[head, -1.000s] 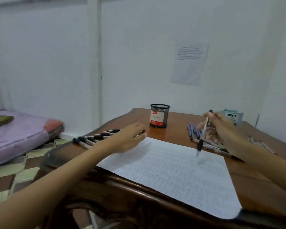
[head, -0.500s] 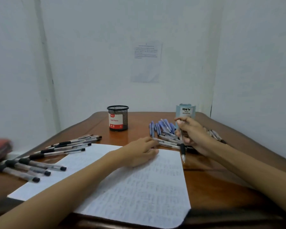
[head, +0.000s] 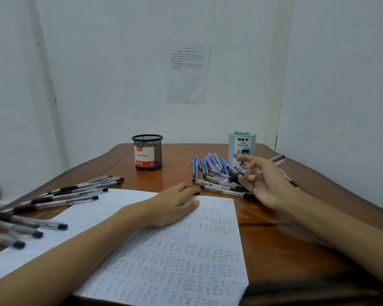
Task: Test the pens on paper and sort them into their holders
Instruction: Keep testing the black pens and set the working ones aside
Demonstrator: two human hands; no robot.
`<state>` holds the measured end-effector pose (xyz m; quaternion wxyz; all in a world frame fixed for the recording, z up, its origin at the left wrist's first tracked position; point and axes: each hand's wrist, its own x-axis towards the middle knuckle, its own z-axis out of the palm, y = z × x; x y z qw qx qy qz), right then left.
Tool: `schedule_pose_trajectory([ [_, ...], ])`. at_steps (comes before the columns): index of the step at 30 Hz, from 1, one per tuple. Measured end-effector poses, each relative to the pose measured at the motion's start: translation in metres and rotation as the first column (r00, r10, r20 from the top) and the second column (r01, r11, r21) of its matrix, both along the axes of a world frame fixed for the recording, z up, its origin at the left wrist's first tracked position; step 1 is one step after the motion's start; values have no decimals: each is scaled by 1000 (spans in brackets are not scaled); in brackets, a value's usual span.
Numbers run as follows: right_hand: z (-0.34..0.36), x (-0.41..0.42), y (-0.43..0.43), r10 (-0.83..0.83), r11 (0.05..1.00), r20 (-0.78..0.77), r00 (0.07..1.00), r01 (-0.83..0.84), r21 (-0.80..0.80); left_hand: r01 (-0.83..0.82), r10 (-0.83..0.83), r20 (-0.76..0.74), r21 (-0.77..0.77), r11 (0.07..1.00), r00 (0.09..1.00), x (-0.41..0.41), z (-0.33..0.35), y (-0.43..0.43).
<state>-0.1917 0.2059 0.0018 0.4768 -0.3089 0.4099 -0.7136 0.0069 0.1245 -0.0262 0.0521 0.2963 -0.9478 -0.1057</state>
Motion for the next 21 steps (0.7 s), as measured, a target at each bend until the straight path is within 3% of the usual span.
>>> schedule_pose_trajectory([
  [7, -6, 18, 6, 257, 965, -299, 919, -228, 129, -3, 3, 10, -21, 1000, 1000, 0, 0, 2],
  [11, -14, 24, 3, 98, 995, -533, 840, -64, 82, -5, 5, 15, -25, 1000, 1000, 1, 1, 3],
  [14, -19, 24, 1, 84, 996, -666, 741, -47, 73, -9, 10, 25, -26, 1000, 1000, 0, 1, 4],
  [17, -19, 27, 2, 111, 993, -713, 692, -97, 61, -9, 10, 27, -35, 999, 1000, 0, 2, 5],
  [21, -21, 25, -1, 38, 999, -779, 626, -41, 16, -14, 15, 30, -37, 999, 999, -1, 1, 4],
])
